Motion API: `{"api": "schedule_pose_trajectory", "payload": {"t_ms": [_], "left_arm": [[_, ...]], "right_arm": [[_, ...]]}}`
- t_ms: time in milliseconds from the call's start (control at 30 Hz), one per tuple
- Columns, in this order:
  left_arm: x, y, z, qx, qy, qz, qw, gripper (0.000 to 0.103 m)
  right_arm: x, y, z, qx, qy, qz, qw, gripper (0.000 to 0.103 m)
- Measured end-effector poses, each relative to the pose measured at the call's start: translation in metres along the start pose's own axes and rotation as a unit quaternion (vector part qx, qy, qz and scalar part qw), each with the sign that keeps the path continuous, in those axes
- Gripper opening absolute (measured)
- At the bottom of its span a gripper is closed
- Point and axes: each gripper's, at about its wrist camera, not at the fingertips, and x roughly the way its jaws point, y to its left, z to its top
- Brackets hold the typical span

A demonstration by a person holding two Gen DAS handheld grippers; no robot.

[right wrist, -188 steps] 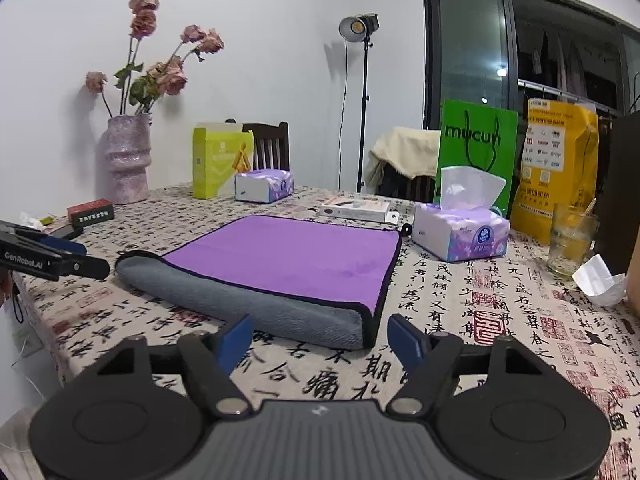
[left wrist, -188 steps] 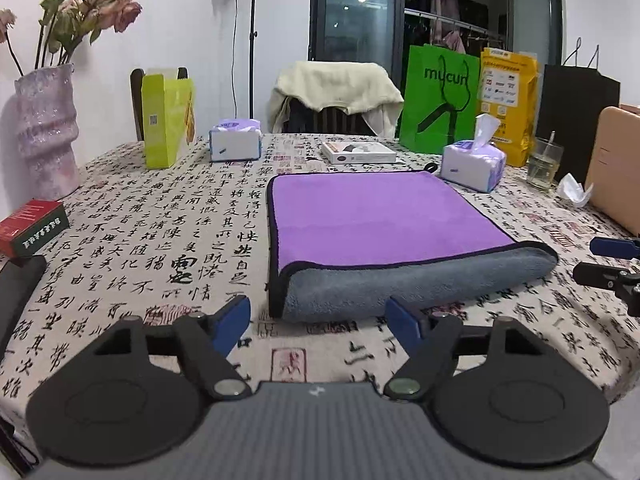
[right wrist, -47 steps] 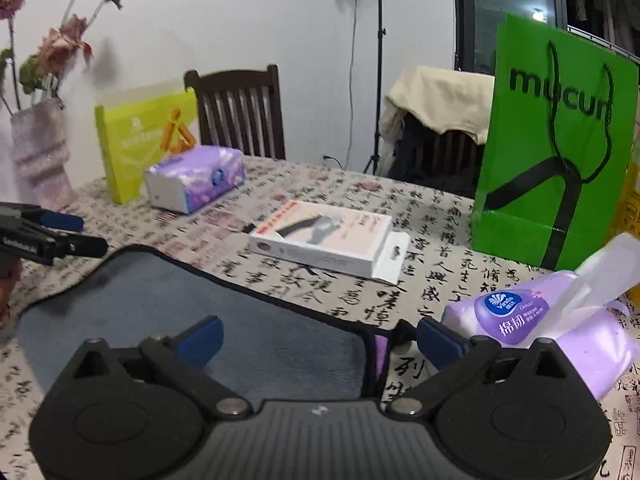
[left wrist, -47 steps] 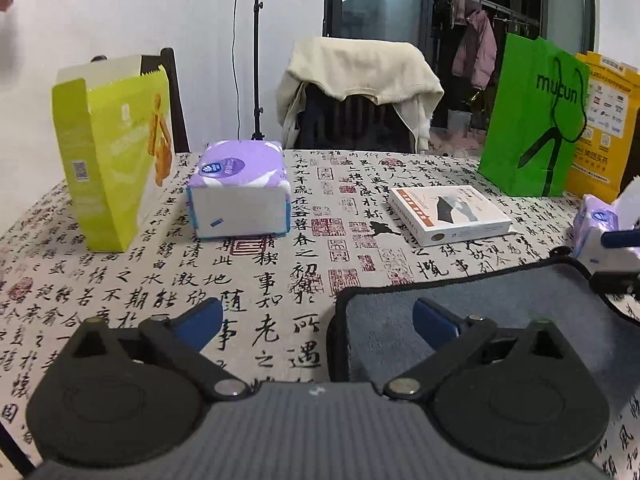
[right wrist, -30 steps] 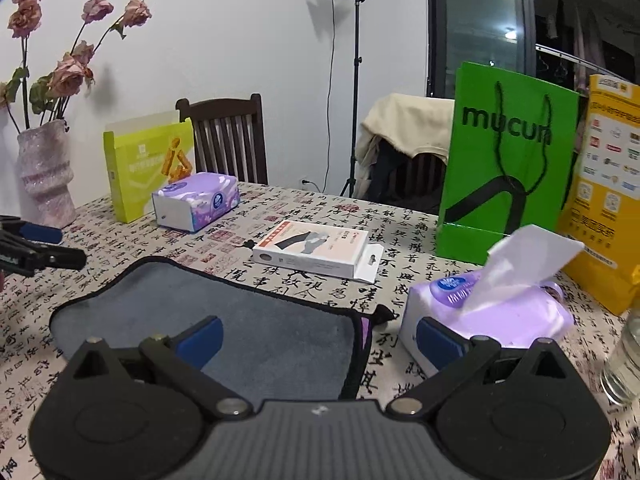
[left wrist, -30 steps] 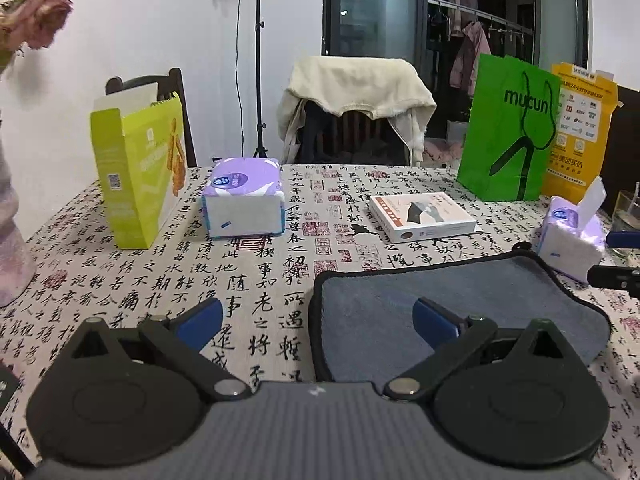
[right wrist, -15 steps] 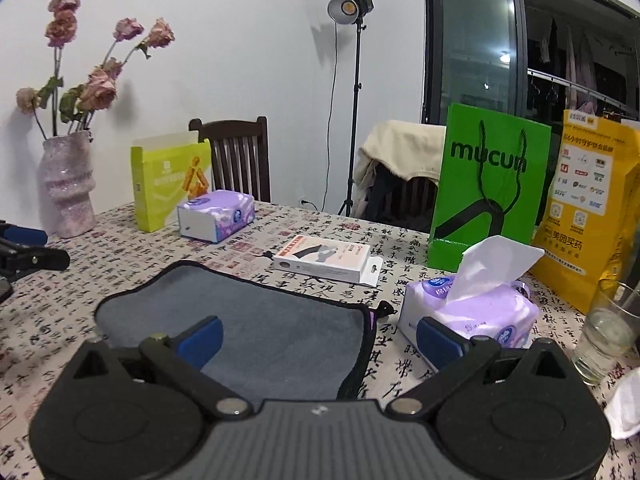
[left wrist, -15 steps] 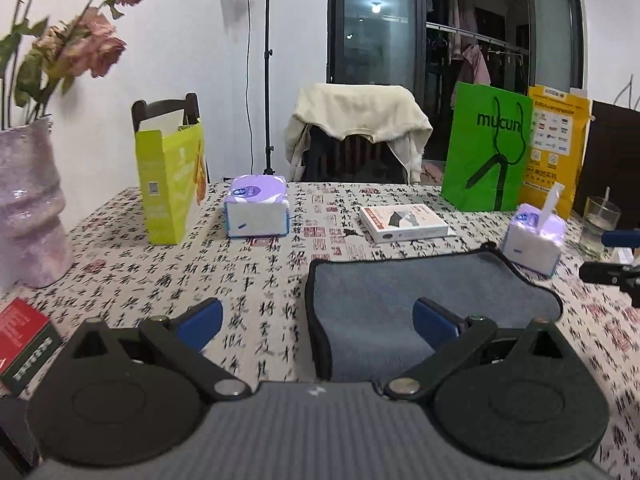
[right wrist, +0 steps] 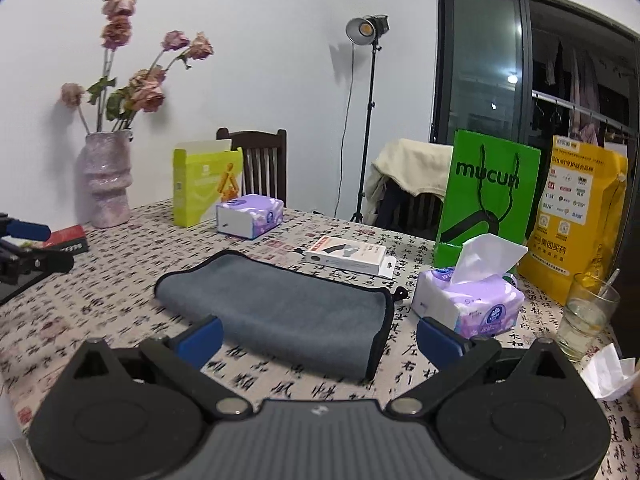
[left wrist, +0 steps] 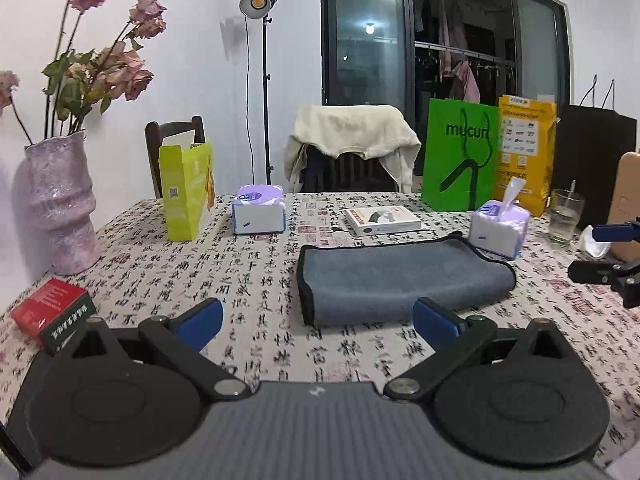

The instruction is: Fold towel

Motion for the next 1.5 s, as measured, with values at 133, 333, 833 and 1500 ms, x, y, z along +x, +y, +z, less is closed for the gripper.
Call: {"api": "schedule_pose_trajectory", "payload": {"t_ms": [133,333,833,1500], "left_arm": [[-0.021,-0.004,-0.01,-0.005,-0.007,0.006,0.9999,0.103],[-0.052,-0.011,-0.034,-0.008,-0.018,0.005,0.9998,0.103],[-0.125,-0.031,-0.074,0.004,-0.045,0.0,0.999,0.103],[-0.201,-0.041,-0.126,0.006,-0.035,-0.005,0.9994,0.103]], "right_arm": [[-0.021,0.012,-0.007,-0.008,-0.01,0.003,1.0,0.103],[-0.051,0.029,-0.022,-0.004,-0.021,0.008,1.0,0.103],[-0.123,0.075,-0.07,0.013,-0.032,0.024,0.999,0.103],[-0.206,0.127,-0.113,0.024,-0.048,0.028,0.998,0.103]]}}
